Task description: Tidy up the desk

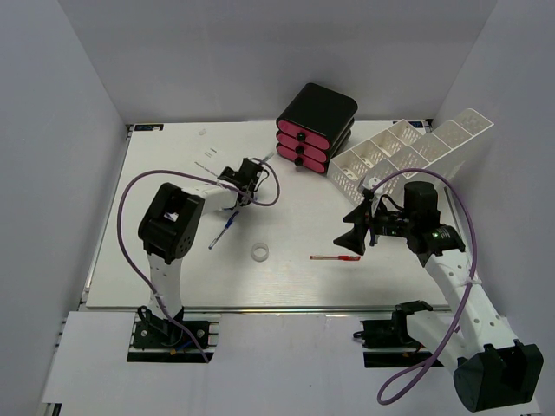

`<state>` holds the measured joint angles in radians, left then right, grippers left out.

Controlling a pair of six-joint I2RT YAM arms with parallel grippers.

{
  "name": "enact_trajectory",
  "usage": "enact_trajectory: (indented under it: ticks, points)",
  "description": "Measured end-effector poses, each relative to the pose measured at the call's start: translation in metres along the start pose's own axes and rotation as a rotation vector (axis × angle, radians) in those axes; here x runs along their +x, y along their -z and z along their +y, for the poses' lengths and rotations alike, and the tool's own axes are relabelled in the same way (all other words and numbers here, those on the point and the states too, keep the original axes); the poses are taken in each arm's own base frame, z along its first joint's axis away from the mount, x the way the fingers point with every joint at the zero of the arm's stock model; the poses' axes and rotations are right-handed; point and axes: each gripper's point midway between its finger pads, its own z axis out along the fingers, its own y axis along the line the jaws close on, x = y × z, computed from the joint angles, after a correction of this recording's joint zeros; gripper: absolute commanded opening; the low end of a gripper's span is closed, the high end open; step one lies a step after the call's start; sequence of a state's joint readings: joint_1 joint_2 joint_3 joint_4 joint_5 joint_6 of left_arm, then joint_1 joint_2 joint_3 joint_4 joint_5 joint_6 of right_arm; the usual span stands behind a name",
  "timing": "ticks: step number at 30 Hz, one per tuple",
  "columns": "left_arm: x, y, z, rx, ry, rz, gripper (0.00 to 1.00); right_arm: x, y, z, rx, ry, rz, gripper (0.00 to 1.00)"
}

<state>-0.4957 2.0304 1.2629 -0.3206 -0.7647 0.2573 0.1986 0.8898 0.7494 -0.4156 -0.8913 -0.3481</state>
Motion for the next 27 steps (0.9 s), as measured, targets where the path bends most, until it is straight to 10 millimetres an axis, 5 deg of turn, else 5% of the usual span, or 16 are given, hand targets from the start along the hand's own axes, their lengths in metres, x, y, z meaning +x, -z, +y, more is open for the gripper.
enact_trajectory:
  ticks: [8, 16, 27]
  points:
    - [0.01, -0.012, 0.011, -0.066, 0.003, 0.04, 0.51, 0.0, 0.0, 0.0, 0.002, 0.002, 0.0, 0.82]
    - [0.016, -0.015, 0.011, -0.08, 0.0, 0.049, 0.29, 0.0, 0.0, -0.001, 0.006, 0.002, 0.001, 0.82]
    - [0.019, -0.011, 0.02, -0.119, 0.006, 0.042, 0.12, -0.002, 0.002, 0.0, 0.009, 0.014, -0.005, 0.82]
